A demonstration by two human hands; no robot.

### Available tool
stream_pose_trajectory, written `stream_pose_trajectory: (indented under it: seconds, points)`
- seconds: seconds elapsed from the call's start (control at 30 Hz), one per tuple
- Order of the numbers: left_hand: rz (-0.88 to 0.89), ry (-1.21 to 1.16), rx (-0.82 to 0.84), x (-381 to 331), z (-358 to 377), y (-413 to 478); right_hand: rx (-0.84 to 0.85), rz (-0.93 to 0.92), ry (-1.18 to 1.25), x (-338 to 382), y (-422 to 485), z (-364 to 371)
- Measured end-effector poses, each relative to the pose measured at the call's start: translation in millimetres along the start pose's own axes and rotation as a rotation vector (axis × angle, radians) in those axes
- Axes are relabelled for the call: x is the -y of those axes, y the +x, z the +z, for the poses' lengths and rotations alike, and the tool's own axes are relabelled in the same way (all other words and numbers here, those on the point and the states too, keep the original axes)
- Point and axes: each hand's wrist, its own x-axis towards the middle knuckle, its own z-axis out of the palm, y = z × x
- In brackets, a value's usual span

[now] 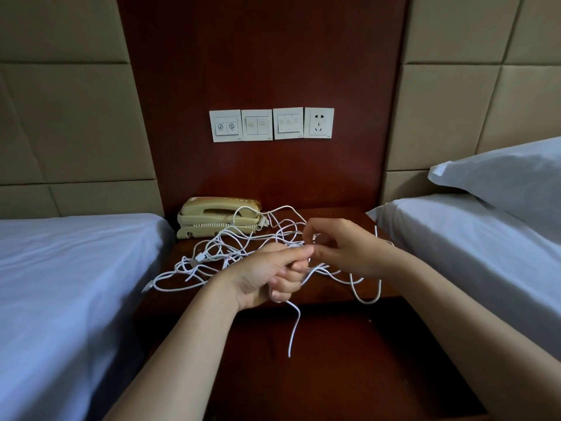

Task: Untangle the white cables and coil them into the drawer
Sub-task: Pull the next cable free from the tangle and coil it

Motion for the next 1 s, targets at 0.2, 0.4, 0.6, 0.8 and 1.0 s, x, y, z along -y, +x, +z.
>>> stream_pose_trajectory:
  seconds: [0.2,0.4,0.6,0.8,1.0]
  points:
    - [0.071,-0.154,-0.004,-3,-3,-2,-0.076,0.022,0.081,-5,-7,8]
    - [0.183,-0.384,-0.083,2,-1,-2,-0.142,0.037,0.224,-3,-1,40]
    - [0.141,-0.49,-0.085,3,0,-9,-0.077,0.05,0.446,14,-1,41]
    - [0.088,-0.431,-0.084,4,7,-12,-0.142,-0.021,0.379,14,0,46]
    - [0.16,-0.317,-0.337,3,11,-4,-0.383,-0.035,0.245,15,0,47]
